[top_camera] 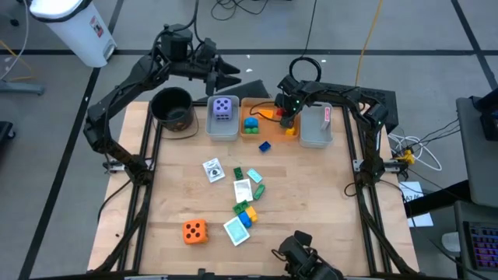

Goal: Pick & Place Toys
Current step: Put the red game piece into the orange bin, then put the black deck of cards into the right gray bin

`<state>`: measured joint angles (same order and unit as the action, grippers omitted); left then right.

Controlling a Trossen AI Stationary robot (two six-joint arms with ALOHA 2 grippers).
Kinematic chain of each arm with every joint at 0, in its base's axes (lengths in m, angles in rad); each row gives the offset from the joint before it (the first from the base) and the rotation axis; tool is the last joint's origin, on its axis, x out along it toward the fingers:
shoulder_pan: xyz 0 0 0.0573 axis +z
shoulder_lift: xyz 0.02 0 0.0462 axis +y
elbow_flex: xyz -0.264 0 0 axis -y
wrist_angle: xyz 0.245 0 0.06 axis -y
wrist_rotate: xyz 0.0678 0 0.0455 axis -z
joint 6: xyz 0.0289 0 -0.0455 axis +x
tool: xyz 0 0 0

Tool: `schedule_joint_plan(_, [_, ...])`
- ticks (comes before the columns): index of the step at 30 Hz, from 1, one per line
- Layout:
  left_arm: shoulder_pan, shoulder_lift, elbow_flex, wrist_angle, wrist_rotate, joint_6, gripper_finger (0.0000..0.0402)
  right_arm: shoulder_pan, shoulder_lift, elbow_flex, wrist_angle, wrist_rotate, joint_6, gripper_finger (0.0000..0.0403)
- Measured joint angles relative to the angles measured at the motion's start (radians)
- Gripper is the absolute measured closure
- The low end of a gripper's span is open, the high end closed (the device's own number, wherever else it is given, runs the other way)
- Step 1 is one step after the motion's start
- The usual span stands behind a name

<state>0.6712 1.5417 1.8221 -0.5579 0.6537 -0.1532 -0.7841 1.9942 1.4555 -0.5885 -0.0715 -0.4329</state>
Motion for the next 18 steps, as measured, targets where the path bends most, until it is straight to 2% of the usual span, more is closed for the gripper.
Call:
schedule_joint_plan(6, [0.000,0.000,0.000,0.000,0.000,-0.002,0.0131,0.000,0.000,0.000,0.016,0.003,0.001,0.0267])
schedule_joint_plan(11, [0.000,0.000,0.000,0.000,0.000,-0.007,0.0131,0.002,0.000,0.000,0.040,0.092,0.001,0.0235])
schedule_joint_plan(18, [0.000,0.000,0.000,0.000,0.000,-0.007,0.0131,0.002,0.000,0.000,0.040,0.094,-0.009,0.0206])
